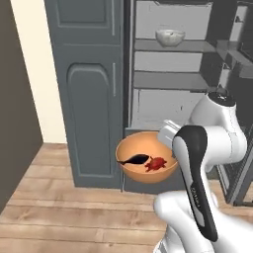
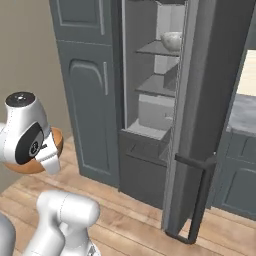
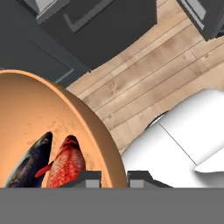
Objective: Place the bowl with the carrot and garlic on the top shelf of the fridge. Place the bowl with the fishs on the second highest shelf of the fridge.
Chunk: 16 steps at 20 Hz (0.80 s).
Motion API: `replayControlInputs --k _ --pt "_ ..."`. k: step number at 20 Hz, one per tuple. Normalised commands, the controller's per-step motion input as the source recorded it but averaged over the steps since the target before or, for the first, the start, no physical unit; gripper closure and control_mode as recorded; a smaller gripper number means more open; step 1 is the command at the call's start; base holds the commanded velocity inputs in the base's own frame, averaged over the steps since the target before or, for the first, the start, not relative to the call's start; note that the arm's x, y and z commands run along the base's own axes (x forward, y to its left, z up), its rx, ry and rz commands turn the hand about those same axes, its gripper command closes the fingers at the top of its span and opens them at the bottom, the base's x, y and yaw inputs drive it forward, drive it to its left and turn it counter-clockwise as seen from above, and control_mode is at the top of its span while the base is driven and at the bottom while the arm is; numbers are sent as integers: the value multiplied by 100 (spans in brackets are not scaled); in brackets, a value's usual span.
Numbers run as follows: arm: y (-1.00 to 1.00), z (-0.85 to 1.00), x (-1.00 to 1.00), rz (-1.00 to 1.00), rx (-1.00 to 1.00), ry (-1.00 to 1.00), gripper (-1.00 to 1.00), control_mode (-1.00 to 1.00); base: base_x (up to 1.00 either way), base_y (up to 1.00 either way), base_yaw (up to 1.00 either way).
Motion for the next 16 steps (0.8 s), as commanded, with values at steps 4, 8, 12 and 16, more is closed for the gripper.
replayControlInputs --k 4,8,12,16 --pt "0 0 0 0 0 0 100 100 84 1 -63" --pt "0 0 0 0 0 0 100 100 99 42 -50" --pt "0 0 0 0 0 0 100 100 92 19 -29" --pt "0 0 0 0 0 0 100 100 73 -5 -21"
